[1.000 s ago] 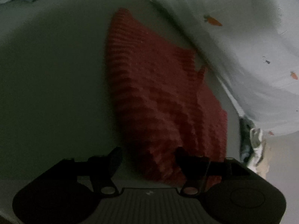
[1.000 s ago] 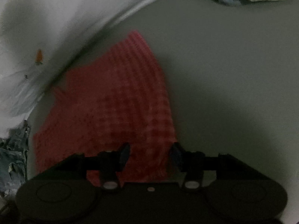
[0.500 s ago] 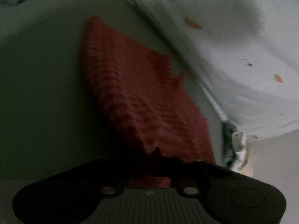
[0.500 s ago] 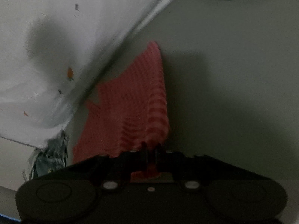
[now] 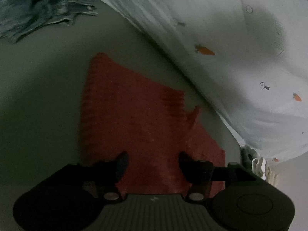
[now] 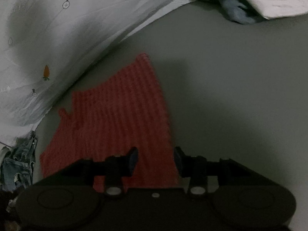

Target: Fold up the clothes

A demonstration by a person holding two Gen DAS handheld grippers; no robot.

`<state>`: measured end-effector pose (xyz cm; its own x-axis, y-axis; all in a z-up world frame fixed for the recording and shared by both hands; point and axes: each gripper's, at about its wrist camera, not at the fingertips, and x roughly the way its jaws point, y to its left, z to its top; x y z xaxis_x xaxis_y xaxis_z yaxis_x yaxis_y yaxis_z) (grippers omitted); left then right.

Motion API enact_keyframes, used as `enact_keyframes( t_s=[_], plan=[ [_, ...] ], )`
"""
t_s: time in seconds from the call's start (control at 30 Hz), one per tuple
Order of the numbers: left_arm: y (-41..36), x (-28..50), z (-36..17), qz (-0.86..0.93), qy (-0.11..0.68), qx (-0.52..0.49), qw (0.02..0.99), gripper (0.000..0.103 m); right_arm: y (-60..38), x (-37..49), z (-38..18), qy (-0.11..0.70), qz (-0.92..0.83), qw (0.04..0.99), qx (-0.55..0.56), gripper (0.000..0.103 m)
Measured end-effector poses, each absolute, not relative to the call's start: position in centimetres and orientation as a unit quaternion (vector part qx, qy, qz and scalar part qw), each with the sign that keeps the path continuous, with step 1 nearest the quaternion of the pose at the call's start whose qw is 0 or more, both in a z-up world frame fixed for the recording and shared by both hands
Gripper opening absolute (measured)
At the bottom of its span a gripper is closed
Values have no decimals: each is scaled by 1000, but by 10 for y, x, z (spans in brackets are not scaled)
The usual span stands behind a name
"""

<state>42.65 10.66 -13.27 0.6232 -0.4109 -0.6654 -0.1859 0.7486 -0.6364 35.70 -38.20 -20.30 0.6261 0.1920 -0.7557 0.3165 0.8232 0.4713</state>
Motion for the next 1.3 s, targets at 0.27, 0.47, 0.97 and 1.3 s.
enact_keyframes(
  t_s=[0.27,0.47,0.97,1.3],
  plan=[
    [56,538,-147,-81,455,-339,819,65,-387,440,-213,429,-47,864,258,49],
    [23,610,-169,-79,462,-318,824,66,-395,505,-217,408,-41,890,200,49],
    [-10,665,-204,-36,437,-318,840,0,-381,553,-221,366,-40,916,156,0],
    [-39,705,-205,-70,448,-262,852,20,-397,556,-222,377,-142,905,135,14]
  ],
)
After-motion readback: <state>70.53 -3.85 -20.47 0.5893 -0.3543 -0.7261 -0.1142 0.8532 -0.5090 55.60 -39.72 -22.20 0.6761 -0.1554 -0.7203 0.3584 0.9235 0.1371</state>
